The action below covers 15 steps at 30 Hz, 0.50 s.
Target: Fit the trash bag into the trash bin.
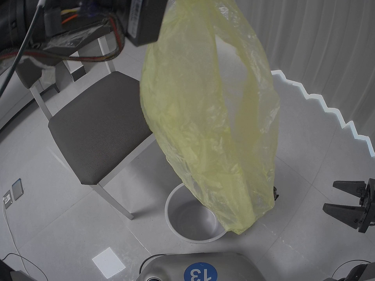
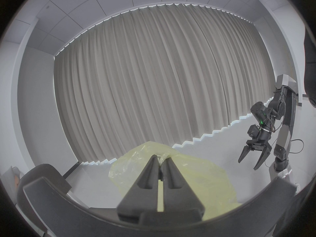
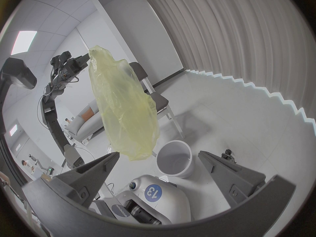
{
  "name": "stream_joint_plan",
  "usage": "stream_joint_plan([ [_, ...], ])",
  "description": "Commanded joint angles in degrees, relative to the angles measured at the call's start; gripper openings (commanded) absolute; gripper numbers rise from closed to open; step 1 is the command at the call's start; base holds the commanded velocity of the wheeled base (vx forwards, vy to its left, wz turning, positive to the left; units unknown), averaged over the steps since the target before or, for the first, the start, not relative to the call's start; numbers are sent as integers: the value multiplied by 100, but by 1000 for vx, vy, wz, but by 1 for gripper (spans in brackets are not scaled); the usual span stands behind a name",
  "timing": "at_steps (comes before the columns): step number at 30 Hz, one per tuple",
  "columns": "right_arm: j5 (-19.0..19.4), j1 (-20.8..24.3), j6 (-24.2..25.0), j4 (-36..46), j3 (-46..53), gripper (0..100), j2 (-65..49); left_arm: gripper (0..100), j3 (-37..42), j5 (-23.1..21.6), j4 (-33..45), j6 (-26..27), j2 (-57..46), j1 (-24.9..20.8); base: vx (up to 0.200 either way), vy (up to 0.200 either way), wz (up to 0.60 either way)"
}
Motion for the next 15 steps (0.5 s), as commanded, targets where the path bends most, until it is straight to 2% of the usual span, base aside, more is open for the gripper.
stream_joint_plan([
  [1,-3,20,15,-74,46,100,285,0,-133,-1,-9,3,163,-13,0,0,0],
  [7,-170,20,41,-373,81,100,610,0,-317,-27,0,3,251,-31,0,0,0],
  [9,-583,55,217,-663,81,100,874,0,-449,-27,0,12,312,-40,0,0,0],
  [15,-821,415,358,-1050,239,100,1120,0,-713,-27,17,30,383,-31,0,0,0],
])
